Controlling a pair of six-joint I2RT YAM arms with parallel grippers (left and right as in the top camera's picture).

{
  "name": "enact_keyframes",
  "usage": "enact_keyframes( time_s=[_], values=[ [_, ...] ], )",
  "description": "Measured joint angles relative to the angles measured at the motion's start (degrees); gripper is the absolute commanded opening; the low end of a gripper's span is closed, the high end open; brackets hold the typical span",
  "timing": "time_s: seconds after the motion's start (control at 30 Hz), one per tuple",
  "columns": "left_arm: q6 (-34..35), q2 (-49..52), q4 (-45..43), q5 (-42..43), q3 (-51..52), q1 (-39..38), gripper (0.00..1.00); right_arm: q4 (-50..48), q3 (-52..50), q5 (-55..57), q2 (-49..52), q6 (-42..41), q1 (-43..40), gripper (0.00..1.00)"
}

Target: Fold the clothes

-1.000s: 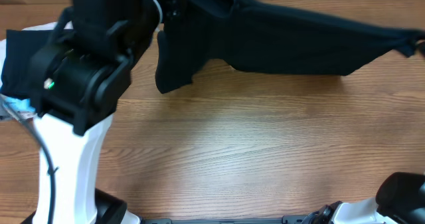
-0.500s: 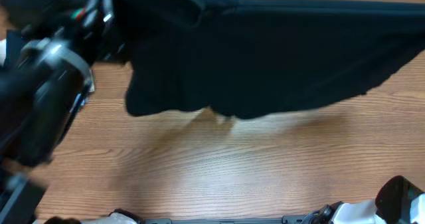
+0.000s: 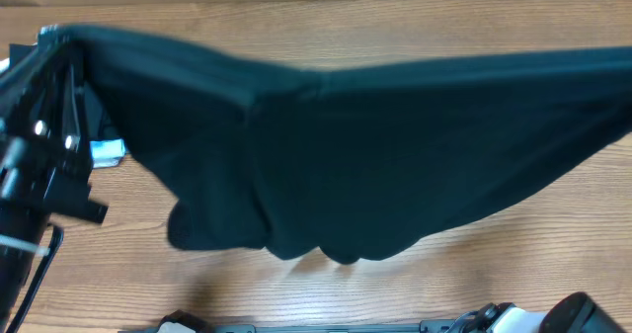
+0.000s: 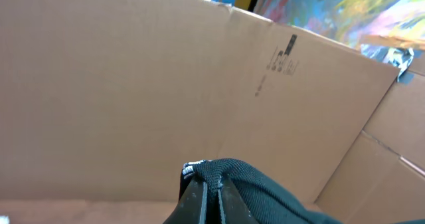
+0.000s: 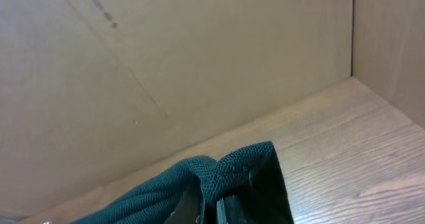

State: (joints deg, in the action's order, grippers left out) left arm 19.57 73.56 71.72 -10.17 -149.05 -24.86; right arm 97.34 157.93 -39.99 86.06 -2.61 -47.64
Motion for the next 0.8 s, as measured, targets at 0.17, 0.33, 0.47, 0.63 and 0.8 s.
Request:
enact_keyframes(
  time_s=[0.17, 0.33, 0.47, 0.63, 0.8],
  values=[
    [0.63, -0.83, 3.65, -1.27, -0.37, 0.0, 0.04, 0.07, 0.02, 0.22, -4.13, -0.83, 0.0, 0.04],
    [1.31, -0.79, 5.07, -3.17, -0.42, 0.0, 0.04, 0.02, 0.44, 0.39, -7.37, -1.88, 0.0, 0.04],
    [1.44, -0.76, 5.03, -4.11, -0.48, 0.0, 0.04, 0.02, 0.57, 0.15, -7.96, -2.51, 0.0, 0.04],
    [1.46, 0.5, 3.96, -5.95, -0.87, 0.0, 0.04, 0.0, 0.15, -2.73, -6.54, -2.82, 0.04, 0.04],
    [1.22, 5.77, 1.01, -6.64, -1.49, 0.02, 0.04, -0.09, 0.15, -7.45, -1.42, -2.73, 0.39, 0.04]
  ],
)
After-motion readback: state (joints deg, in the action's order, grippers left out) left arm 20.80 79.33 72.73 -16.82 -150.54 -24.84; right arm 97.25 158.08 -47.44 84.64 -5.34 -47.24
